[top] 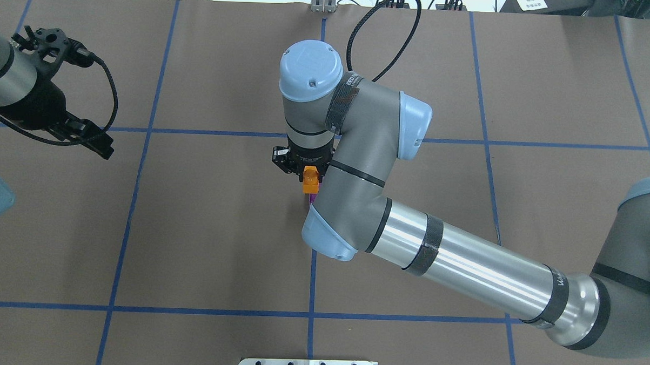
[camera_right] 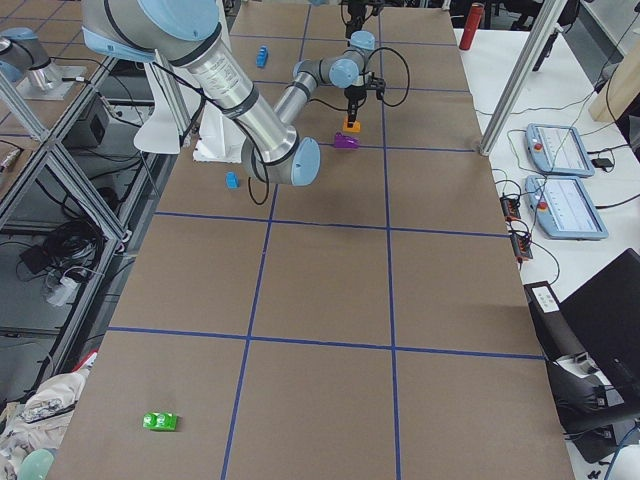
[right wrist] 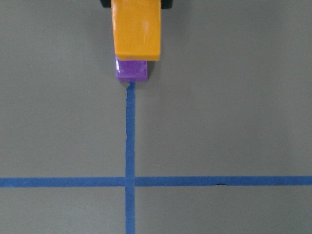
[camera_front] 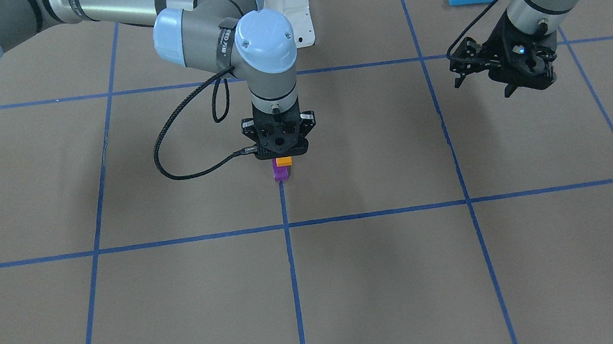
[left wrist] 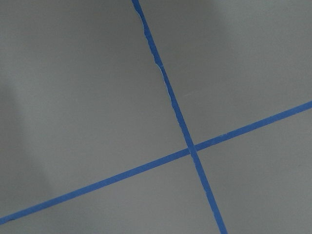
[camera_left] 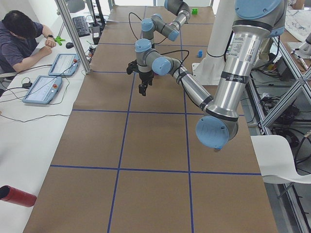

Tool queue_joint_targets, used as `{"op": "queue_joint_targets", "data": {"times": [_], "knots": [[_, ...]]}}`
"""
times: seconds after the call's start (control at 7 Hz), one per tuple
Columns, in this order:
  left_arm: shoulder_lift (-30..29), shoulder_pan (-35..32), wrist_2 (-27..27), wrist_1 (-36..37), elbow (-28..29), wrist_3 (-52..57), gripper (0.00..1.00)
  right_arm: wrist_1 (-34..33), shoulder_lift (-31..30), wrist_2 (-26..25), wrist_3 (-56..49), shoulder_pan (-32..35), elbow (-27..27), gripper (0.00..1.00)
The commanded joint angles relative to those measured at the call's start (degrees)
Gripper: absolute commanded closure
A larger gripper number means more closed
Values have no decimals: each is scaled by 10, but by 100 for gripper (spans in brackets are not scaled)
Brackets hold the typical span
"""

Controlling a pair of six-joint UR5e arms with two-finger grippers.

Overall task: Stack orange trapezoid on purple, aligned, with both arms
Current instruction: 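Lower the orange trapezoid onto the purple block, aligning its edges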

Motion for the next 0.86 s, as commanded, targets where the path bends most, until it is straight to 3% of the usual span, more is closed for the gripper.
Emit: {"op": "queue_joint_targets", "data": {"times": [0.0, 0.71], "knots": [[-1, 1, 0, 0, 0, -2, 0, -2, -11, -1, 0, 0, 8, 100], [-2, 2, 0, -1, 5, -2, 0, 0, -28, -3, 0, -7, 27, 100]]}}
